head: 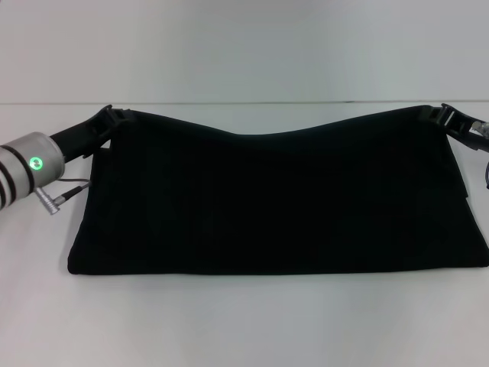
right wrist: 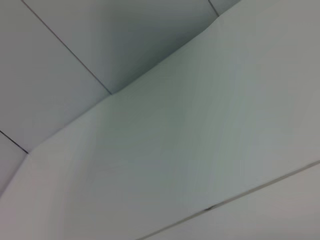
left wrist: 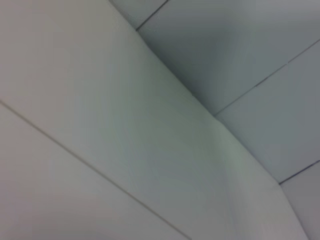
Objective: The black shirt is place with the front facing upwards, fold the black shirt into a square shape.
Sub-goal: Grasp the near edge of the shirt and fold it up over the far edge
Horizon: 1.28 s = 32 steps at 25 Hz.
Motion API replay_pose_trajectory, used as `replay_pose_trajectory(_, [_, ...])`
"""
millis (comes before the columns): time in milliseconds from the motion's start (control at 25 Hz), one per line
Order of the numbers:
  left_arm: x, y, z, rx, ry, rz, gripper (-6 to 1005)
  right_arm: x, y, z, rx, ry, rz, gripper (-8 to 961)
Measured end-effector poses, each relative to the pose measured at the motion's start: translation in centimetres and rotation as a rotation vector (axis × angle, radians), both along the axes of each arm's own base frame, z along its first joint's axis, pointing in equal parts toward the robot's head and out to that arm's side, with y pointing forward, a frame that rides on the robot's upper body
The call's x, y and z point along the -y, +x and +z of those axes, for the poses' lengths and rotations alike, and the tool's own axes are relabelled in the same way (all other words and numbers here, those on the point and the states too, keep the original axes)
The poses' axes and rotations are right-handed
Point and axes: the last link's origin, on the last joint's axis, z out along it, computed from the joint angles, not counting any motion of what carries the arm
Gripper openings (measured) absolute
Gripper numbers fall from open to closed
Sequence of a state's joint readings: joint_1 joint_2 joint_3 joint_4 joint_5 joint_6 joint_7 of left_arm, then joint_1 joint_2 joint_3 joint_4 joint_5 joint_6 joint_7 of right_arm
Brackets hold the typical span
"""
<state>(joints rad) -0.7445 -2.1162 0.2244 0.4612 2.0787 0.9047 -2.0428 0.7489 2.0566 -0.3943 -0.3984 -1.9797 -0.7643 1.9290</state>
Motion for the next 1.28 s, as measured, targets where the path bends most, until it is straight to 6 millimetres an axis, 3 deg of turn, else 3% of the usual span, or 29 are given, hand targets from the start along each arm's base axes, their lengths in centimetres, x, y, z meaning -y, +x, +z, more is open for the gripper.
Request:
replay_pose_trajectory(280, [-0.3,0.1,-1.5,-0.011,0.093,0.021,152,-0.5,0.0,-1.1,0.082,0.050,-0.018,183])
replay_pose_trajectory(440, [-0.5,-0.3,-1.6,-0.021,0.126,0.057,179,-0.6,0.2,-1.5,0.082,0.069,-0.052,349])
replay_pose_trajectory(520, [-0.6,-0.5,-1.6,-0.034,0.134,0.073,253,-0.4,0.4,-1.4,0.065,0.079,-0.064,432])
replay_pose_trajectory(880, [-0.6,-1.8,-1.5,-0.124,0.140,0.119,628,1.1,1.4,-0.9,-0.035,0.104,-0.040,563])
replay_pose_trajectory(1000, [-0.4,-2.0,-1.8,-0.135,0.133,0.120,630,1.6,1.6,-0.9,-0.048,0.098,-0.033,577])
replay_pose_trajectory(1280, [0.9,-4.0,-1.4,-0.126,0.126,0.161,787,2.7,2.4,-1.0,-0.067,0.089,-0.031,577])
